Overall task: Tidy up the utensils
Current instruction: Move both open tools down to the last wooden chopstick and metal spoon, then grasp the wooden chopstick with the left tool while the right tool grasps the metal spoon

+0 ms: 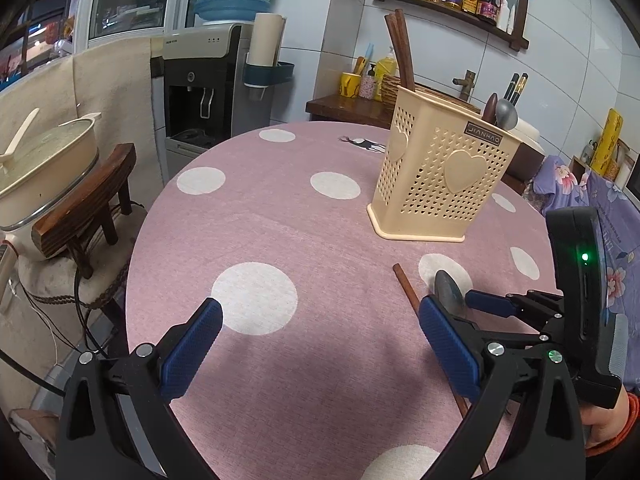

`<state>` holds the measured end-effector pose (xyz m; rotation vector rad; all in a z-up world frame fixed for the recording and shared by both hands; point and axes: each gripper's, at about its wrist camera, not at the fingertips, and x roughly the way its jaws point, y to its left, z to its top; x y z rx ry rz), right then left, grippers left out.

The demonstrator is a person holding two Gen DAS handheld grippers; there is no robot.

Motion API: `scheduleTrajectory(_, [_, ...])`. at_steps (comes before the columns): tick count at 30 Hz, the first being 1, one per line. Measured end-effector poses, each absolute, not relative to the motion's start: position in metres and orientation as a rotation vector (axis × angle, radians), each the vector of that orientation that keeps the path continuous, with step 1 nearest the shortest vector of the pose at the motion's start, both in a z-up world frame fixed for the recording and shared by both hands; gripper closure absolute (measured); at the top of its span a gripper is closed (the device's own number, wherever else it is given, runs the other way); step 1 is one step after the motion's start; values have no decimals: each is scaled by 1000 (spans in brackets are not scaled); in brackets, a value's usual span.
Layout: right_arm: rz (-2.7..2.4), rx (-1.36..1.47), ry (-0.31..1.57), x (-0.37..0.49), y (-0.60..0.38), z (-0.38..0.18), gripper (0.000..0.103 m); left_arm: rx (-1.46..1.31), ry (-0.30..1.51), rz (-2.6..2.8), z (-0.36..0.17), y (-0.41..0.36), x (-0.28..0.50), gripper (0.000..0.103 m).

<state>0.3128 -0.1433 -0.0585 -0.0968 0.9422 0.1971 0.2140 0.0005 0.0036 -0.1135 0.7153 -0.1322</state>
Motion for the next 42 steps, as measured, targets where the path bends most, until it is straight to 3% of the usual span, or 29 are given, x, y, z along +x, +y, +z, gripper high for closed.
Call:
scheduleTrajectory(3, [194, -102, 938, 314, -141, -58, 65, -114, 718, -131, 3, 1, 215, 6])
scheduleTrajectory(9, [204, -58, 942, 312, -150, -57, 65, -112, 742, -140, -1, -5, 218, 6])
scheduleTrajectory(17, [141, 74, 865, 295, -195, -31, 65, -116, 815, -210, -7, -29, 234, 37])
scheduleTrajectory(24, [61, 110, 775, 273, -223, -2, 65, -65, 879, -274, -11, -73, 254, 53])
scheduleTrajectory(29, [46, 110, 755, 264, -225, 2, 65, -29, 951, -227, -27, -93, 267, 71])
scheduleTrajectory(42, [38, 135, 761, 263, -228, -5, 65, -7, 961, -160, -35, -102, 273, 92])
